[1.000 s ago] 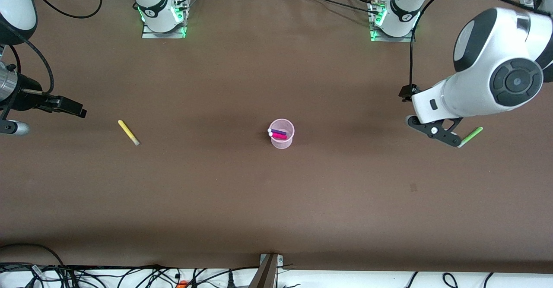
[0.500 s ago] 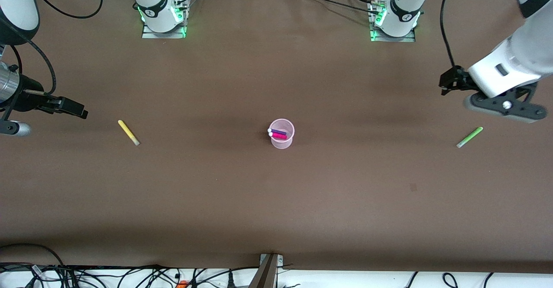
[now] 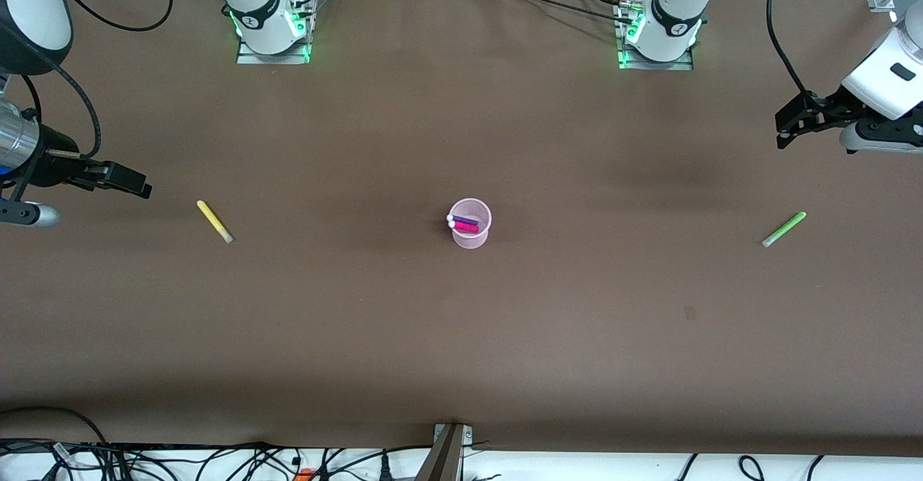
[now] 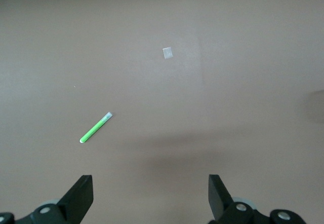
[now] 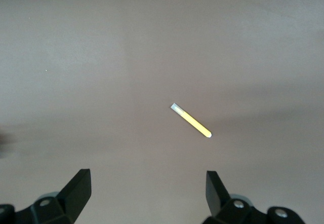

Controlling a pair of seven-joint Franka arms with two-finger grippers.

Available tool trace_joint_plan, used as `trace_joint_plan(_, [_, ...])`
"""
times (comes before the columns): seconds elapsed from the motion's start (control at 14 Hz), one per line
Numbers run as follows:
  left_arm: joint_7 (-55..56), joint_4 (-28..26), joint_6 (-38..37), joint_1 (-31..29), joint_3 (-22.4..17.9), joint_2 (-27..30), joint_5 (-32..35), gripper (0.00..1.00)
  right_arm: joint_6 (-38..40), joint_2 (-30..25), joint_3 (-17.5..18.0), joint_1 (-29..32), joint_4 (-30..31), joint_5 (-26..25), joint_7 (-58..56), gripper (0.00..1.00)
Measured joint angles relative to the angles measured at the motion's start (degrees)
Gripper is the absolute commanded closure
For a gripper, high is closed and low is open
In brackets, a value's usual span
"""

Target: Organize pens into pink holder with both arms

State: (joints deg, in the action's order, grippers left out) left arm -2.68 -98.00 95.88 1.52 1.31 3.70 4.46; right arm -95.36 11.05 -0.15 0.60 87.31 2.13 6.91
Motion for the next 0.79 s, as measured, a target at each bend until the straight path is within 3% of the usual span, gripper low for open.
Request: trace_joint_plan(0.79, [0.5, -0.3, -2.8, 0.0, 0.2, -0.1, 0.0, 0.00, -0.8, 0.0, 0.0, -0.1, 0.0, 0.0, 0.0, 0.00])
